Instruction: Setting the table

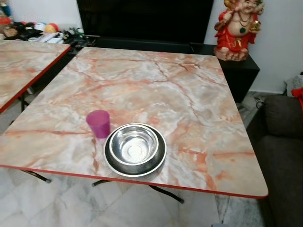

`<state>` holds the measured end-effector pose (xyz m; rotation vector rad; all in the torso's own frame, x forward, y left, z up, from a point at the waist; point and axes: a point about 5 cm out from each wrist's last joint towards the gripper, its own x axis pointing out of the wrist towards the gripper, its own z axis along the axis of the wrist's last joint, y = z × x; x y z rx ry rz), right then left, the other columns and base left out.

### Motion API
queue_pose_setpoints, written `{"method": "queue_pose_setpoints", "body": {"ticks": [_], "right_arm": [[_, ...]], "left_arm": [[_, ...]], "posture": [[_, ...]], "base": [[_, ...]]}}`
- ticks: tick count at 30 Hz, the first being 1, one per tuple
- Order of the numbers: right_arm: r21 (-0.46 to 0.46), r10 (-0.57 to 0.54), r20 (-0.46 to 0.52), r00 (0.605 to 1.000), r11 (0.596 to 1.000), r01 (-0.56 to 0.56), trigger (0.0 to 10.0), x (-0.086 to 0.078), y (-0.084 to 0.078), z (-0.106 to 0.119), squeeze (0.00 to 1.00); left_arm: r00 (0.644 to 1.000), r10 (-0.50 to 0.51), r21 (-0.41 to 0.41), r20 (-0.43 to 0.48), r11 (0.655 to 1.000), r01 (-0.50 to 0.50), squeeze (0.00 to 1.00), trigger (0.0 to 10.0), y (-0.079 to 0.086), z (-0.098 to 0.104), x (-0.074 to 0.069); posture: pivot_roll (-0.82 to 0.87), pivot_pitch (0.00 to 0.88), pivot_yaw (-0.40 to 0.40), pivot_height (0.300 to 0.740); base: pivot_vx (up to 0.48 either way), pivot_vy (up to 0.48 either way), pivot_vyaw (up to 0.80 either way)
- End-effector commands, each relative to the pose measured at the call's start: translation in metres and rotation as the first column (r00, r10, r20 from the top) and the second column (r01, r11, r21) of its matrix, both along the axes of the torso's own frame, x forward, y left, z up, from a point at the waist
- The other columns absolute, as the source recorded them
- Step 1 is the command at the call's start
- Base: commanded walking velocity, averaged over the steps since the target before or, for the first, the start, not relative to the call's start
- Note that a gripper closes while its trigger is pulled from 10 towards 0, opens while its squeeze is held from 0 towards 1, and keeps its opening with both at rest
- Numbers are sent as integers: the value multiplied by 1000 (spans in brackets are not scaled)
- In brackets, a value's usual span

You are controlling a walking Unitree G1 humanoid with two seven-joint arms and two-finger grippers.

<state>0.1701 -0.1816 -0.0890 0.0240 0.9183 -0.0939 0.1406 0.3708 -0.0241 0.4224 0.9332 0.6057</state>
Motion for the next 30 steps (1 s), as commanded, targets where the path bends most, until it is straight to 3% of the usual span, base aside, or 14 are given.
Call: {"method": "queue_pose_setpoints", "body": {"ticks": [1,3,4,5,6,7,11,13,17,20,24,30], "right_arm": [[10,-49,-29,998,999,49,10000,-9,-1,-4,0],[18,-69,-30,997,997,69,10000,-9,-1,-4,0],[28,-90,-33,995,995,90,10000,-10,0,-5,0],[32,-99,-35,994,994,100,10000,-10,0,-5,0],[32,-99,-35,994,994,100,10000,-10,0,-5,0],[35,-108,-35,994,993,109,10000,-11,0,-5,0],[36,-113,-32,993,993,114,10000,-10,1,-5,0],[44,-123,-28,992,991,124,10000,-10,1,-5,0],[36,-117,-29,993,992,118,10000,-10,1,-5,0],[26,-94,-30,995,995,95,10000,-9,0,-4,0],[16,-63,-31,998,998,63,10000,-9,-2,-4,0],[15,-47,-31,998,999,48,10000,-8,-3,-4,0]], "left_arm": [[972,-230,-164,-54,962,219,0,10000,-36,-21,8],[934,-353,-259,-54,908,329,0,10000,-61,-32,13],[883,-468,-361,-26,829,428,0,10000,-91,-41,22],[863,-506,-392,-6,795,463,0,10000,-104,-44,27],[863,-506,-392,-6,795,463,0,10000,-104,-44,27],[827,-562,-412,16,750,518,0,10000,-121,-44,38],[786,-618,-438,25,700,564,0,10000,-139,-44,51],[789,-614,-453,30,695,558,0,10000,-147,-44,56],[831,-552,-494,62,707,507,0,10000,-160,-46,60],[871,-485,-522,75,725,449,0,10000,-166,-49,59],[942,-316,-596,108,738,316,0,10000,-169,-50,58],[945,-305,-595,115,741,312,0,10000,-171,-51,58]], "posture": [[67,67,23,740],[67,67,23,740],[56,65,25,740],[49,66,24,740],[49,66,24,740],[38,76,21,740],[18,86,21,740],[15,93,18,740],[0,103,12,740],[-3,111,5,740],[6,118,-5,740],[-4,120,-11,740]], "base": [[0,0,0],[0,0,0],[0,0,0],[0,0,0],[0,0,0],[0,0,0],[0,0,0],[0,0,0],[0,0,0],[0,0,0],[0,0,0],[0,0,0]]}}
